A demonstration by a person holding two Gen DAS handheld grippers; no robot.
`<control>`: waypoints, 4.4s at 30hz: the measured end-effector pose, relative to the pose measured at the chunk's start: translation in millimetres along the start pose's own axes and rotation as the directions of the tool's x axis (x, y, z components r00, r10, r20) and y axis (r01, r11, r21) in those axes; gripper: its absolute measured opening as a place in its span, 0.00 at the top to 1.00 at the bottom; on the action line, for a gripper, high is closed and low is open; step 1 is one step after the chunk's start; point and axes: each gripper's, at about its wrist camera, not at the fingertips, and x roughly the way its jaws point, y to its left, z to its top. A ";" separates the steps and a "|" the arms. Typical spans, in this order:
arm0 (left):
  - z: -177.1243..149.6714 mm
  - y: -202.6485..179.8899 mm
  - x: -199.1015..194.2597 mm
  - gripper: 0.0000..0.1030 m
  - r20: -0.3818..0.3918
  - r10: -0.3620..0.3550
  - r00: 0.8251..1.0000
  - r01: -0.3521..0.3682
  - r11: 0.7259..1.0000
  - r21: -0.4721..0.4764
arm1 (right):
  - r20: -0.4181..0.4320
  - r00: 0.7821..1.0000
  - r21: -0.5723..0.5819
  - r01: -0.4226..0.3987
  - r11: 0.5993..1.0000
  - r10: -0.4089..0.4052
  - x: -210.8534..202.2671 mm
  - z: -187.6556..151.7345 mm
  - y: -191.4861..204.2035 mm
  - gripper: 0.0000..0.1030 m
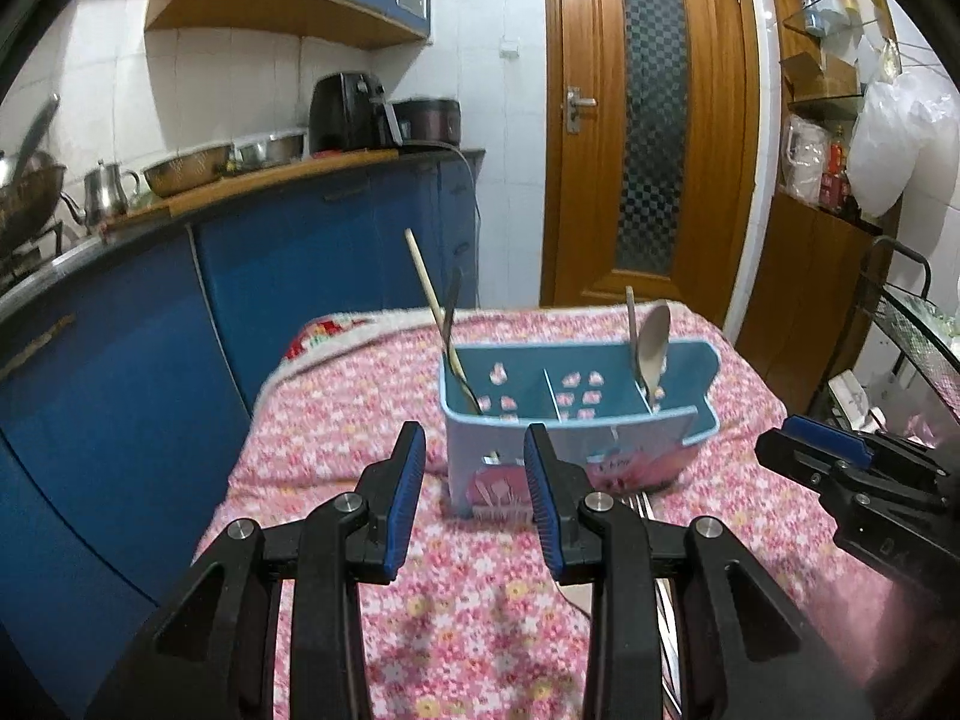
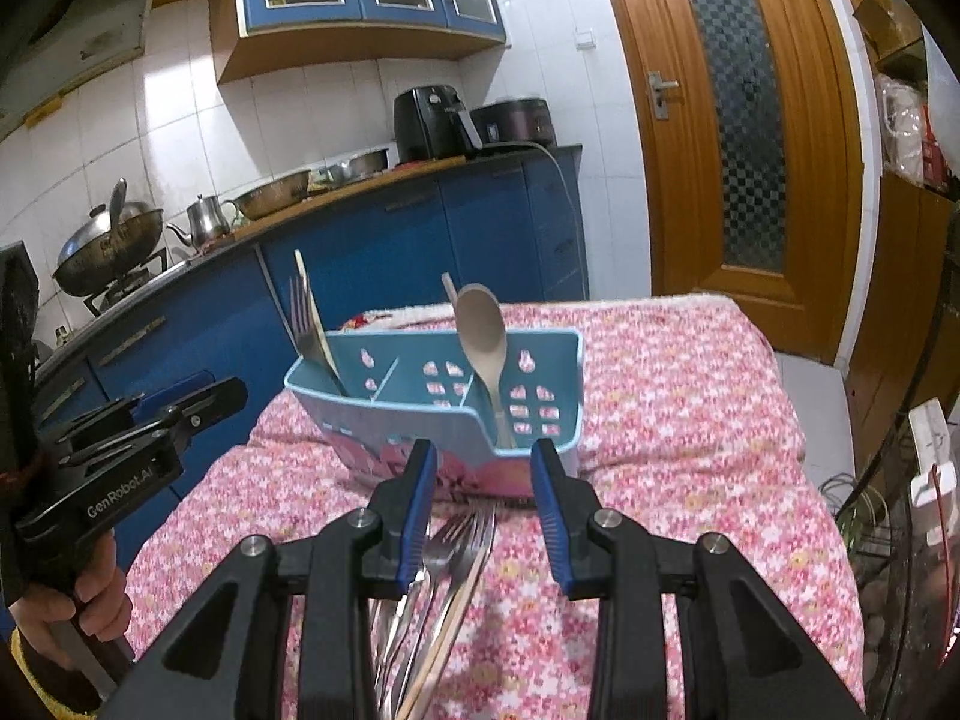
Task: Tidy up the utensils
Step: 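Lower the fork and spoon into the holder and open both tools, then move both open tools down to the cutlery pile before the holder, then grasp the white plastic fork with the left tool while the right tool grasps a wooden chopstick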
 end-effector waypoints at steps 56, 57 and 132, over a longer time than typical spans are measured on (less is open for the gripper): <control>-69.8 -41.9 84.0 0.66 -0.464 -0.132 0.876 0.119 0.991 -0.058 | -0.191 0.981 0.108 -0.003 0.994 0.024 11.3 -37.6 -33.2 0.65; -67.4 -41.7 87.8 0.66 -0.465 -0.127 0.876 0.114 0.992 -0.056 | -0.193 0.981 0.105 -0.003 0.994 0.023 11.5 -37.7 -32.5 0.65; -64.4 -13.9 76.5 0.95 -0.457 -0.321 0.830 0.259 0.946 -0.194 | -0.456 0.883 0.063 -0.093 0.994 0.111 76.1 -35.7 -19.8 0.93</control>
